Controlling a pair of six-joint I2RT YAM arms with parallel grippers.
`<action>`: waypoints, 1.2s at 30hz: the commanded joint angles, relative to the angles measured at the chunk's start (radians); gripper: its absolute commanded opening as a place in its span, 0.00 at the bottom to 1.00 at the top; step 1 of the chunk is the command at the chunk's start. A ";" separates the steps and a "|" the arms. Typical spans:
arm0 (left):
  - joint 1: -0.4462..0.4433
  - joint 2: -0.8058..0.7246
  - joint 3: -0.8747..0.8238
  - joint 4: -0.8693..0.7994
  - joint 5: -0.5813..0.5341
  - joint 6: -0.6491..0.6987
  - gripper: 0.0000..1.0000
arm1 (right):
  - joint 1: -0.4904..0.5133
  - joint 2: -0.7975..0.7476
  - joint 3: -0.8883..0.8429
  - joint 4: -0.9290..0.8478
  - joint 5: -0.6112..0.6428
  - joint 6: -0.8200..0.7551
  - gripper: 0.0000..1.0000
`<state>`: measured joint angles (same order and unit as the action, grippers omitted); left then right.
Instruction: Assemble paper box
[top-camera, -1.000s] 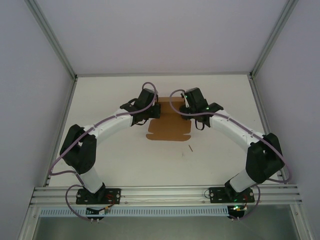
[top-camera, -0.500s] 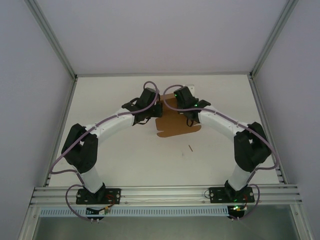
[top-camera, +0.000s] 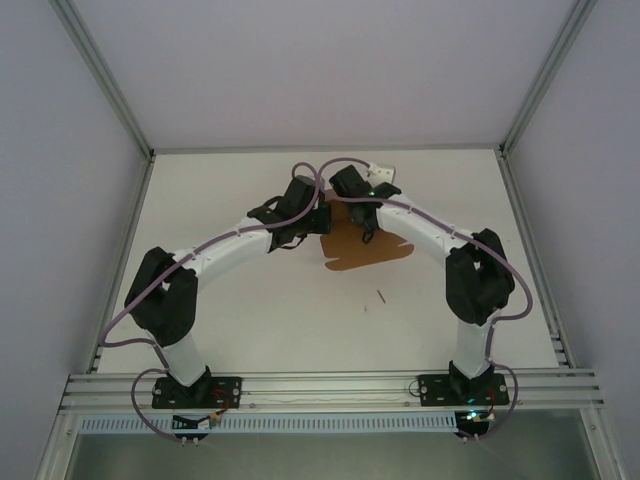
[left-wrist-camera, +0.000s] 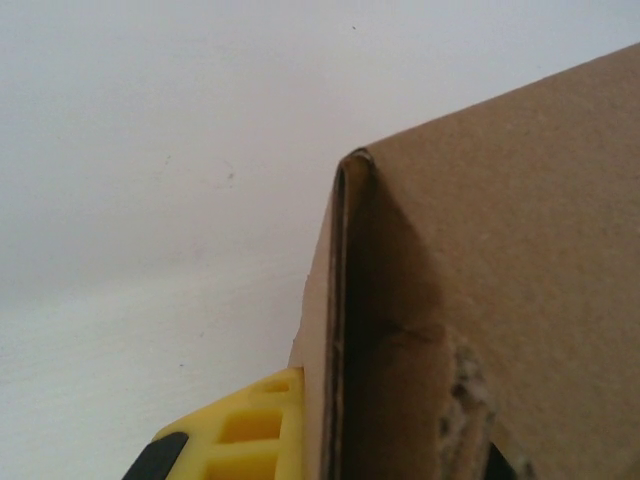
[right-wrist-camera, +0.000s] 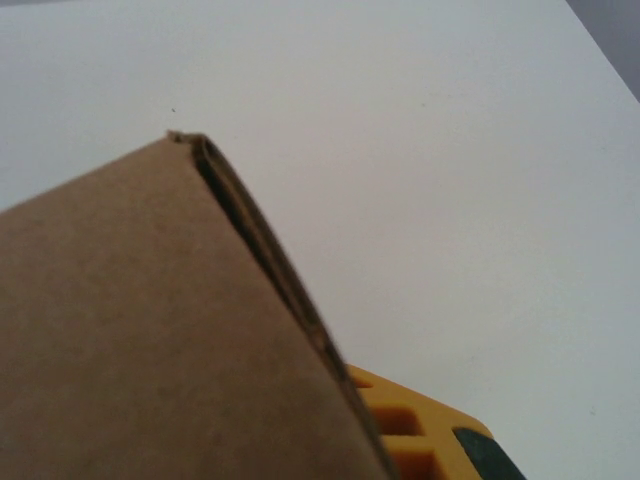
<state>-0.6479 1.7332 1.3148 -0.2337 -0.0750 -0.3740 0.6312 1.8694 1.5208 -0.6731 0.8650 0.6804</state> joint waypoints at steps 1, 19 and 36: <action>0.028 -0.031 0.031 -0.134 -0.086 -0.008 0.00 | -0.102 -0.050 -0.134 0.078 0.133 -0.077 0.00; 0.028 -0.001 0.041 -0.107 0.001 0.028 0.00 | -0.106 -0.504 -0.534 0.695 -0.820 -0.405 0.84; -0.023 0.066 0.169 -0.602 0.245 0.813 0.00 | -0.167 -0.795 -0.565 0.275 -0.506 -0.278 1.00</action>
<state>-0.6392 1.7649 1.4773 -0.6479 0.1417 0.1997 0.4801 1.1023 0.9665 -0.2947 0.3206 0.3584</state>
